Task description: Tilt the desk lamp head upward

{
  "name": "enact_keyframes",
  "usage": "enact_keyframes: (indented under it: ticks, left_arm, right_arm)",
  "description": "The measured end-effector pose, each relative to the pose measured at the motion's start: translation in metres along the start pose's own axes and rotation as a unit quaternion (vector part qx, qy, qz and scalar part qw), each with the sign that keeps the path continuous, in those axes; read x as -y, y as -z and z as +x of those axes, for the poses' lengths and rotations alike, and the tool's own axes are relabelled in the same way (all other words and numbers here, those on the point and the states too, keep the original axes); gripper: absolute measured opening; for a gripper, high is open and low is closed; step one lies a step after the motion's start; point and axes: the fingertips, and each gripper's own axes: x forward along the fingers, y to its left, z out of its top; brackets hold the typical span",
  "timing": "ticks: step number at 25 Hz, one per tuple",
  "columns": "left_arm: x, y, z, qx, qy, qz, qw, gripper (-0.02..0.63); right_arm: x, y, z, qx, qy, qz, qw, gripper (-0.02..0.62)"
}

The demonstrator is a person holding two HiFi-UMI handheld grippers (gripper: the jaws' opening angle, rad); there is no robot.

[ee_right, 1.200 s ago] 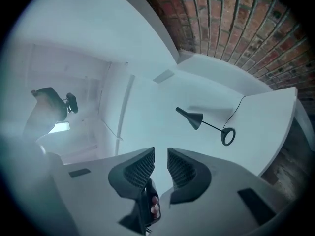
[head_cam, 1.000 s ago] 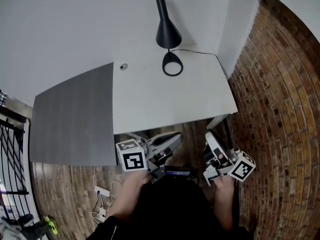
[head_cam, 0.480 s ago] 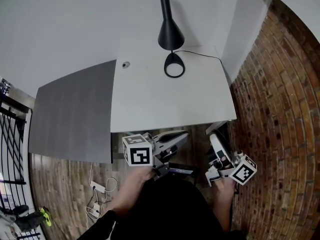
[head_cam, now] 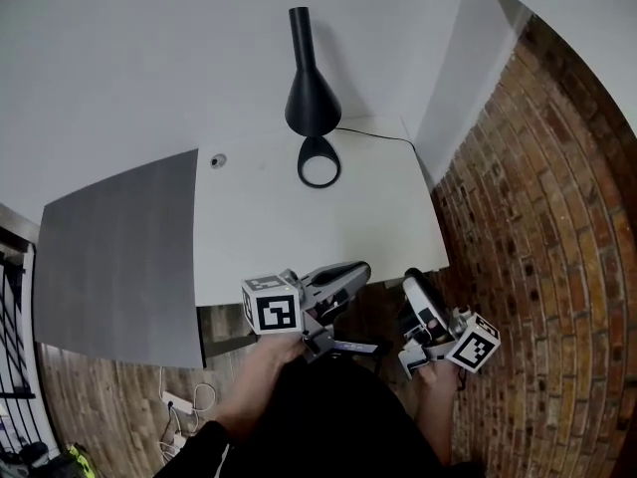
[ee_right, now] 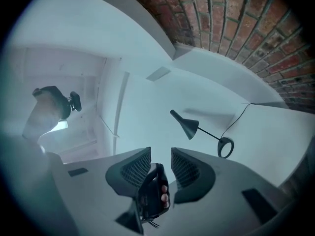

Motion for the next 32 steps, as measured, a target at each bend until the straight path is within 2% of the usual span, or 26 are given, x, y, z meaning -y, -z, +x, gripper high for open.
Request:
enact_keyframes:
  ticks: [6, 12, 18, 25, 32]
  left_arm:
    - [-0.036, -0.037, -0.003, 0.012, 0.021, -0.035, 0.9991, 0.014]
    - [-0.060, -0.070, -0.022, 0.020, 0.044, -0.044, 0.9979, 0.014]
    - [-0.092, -0.093, -0.041, 0.037, 0.058, -0.077, 0.9946, 0.014]
    - [-0.110, -0.107, -0.042, 0.025, 0.062, -0.072, 0.9951, 0.014]
    - [-0.121, -0.119, -0.045, 0.047, 0.034, -0.059, 0.9966, 0.013]
  right_arm:
    - [0.021, -0.004, 0.051, -0.030, 0.015, -0.003, 0.999, 0.114]
    - [0.036, 0.005, 0.107, -0.061, 0.023, 0.004, 0.998, 0.114]
    - [0.044, 0.017, 0.148, -0.082, 0.045, 0.001, 0.996, 0.114]
    - [0.068, 0.020, 0.163, -0.081, 0.087, 0.017, 0.993, 0.114]
    - [0.085, 0.011, 0.180, -0.098, 0.066, 0.034, 0.992, 0.114]
